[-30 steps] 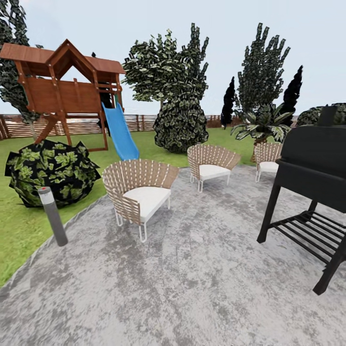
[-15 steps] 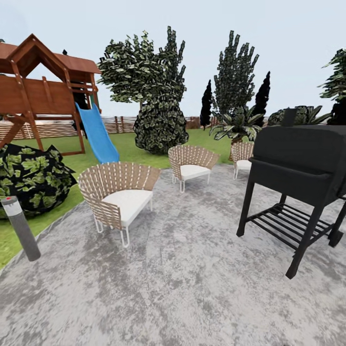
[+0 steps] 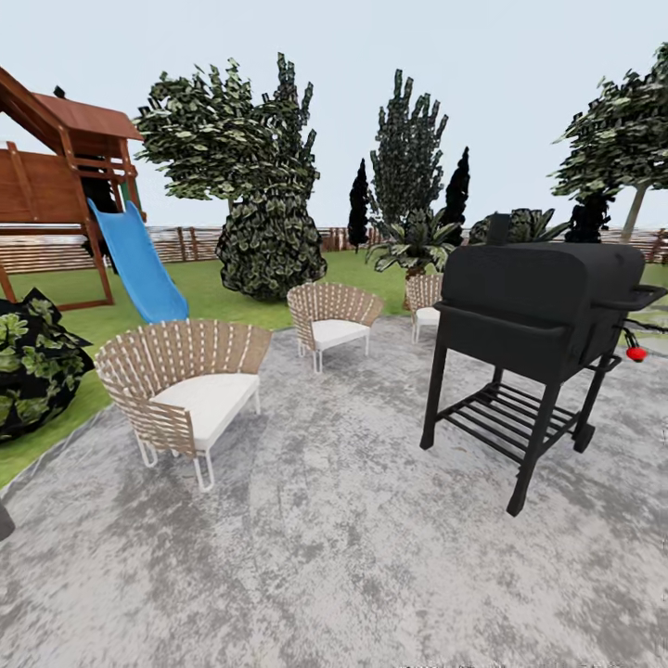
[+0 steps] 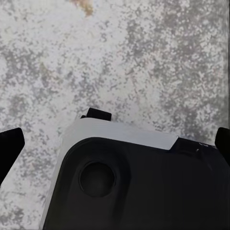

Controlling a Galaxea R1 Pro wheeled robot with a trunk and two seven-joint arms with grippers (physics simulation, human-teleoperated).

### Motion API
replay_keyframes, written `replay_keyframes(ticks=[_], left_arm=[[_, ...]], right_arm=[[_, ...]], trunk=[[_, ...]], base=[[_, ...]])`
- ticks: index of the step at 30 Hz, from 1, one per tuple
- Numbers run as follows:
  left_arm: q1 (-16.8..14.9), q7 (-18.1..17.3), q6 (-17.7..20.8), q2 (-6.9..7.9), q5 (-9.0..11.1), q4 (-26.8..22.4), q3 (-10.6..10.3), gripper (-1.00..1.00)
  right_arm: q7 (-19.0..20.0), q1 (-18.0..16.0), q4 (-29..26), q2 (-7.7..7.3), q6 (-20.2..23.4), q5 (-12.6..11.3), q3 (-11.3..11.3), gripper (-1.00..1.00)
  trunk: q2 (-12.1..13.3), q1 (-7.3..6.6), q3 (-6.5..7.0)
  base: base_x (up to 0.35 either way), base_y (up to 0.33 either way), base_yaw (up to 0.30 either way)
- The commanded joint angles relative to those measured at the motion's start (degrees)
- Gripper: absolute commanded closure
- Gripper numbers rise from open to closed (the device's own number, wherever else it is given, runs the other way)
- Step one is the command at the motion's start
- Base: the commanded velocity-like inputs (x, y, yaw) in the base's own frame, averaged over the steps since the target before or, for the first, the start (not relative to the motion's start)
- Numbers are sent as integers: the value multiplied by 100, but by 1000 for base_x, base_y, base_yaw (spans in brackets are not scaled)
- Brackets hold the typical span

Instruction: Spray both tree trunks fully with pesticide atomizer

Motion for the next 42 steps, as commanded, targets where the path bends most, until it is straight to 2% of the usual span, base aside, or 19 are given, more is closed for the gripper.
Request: replay_keyframes(ticks=[1, 42], left_arm=[[-3, -52, -12, 1, 42, 7, 27, -100], [-3, -52, -13, 1, 41, 7, 27, -100]], right_arm=[[33, -1, -1, 1, -14, 7, -41, -100], [33, -1, -1, -8, -15, -1, -49, -100]], trunk=[[-3, 0, -2], [-3, 0, 128]], base=[[0, 0, -274], [0, 0, -274]])
